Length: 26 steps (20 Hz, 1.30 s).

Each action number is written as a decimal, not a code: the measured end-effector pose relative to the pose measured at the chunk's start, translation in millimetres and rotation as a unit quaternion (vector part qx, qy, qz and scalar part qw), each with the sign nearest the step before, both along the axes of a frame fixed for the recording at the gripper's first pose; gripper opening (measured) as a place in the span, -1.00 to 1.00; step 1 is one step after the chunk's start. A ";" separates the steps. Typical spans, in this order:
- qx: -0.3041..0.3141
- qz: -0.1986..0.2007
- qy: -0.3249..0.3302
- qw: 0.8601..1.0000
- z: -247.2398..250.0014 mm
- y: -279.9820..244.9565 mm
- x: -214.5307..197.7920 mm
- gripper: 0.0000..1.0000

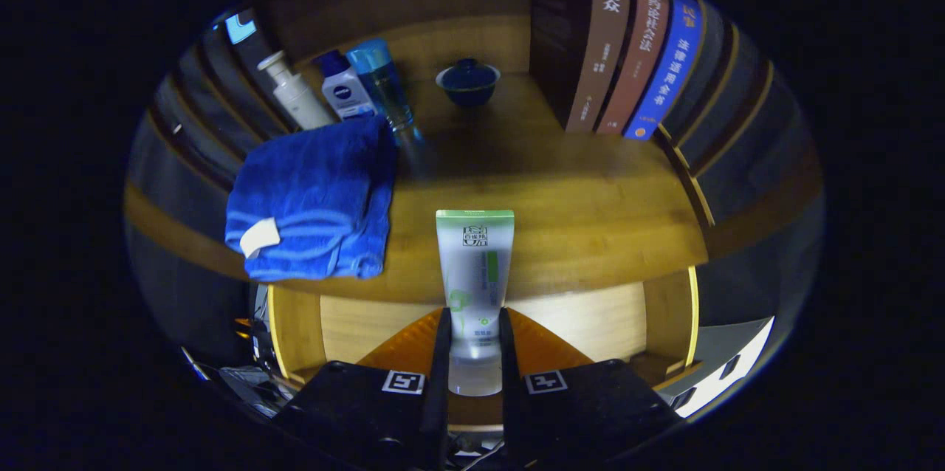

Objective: Pull open the drawer, take out the items inside it, and place them on the countertop above the cabinet.

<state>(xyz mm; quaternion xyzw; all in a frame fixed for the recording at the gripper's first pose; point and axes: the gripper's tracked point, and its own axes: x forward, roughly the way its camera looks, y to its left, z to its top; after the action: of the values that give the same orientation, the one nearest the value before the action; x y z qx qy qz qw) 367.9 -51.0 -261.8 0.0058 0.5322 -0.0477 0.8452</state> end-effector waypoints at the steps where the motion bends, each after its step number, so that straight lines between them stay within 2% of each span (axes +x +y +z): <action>1: 0.003 -0.001 -0.001 1.000 -2.6 2.0 13.8 -0.31; 5: -0.008 -0.005 0.003 1.000 -15.0 4.1 50.4 -0.31; 8: 0.003 -0.024 0.008 1.000 -21.7 8.9 62.8 -0.31; 11: 0.002 -0.020 0.009 1.000 -21.5 6.5 69.4 -0.29; 15: -0.002 -0.016 0.004 1.000 -19.9 7.3 66.2 -0.01; 19: 0.009 -0.011 -0.024 1.000 -8.2 13.1 58.1 0.90; 21: 0.016 -0.010 -0.047 0.999 2.1 15.0 49.9 1.00; 23: 0.023 0.000 -0.081 0.996 17.6 18.3 39.9 0.99; 26: 0.007 0.040 -0.145 0.989 55.1 21.7 14.3 1.00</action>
<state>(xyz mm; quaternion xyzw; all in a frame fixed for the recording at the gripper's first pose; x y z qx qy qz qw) 382.1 -29.3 -206.7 -0.0025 0.4040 -0.0088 0.9147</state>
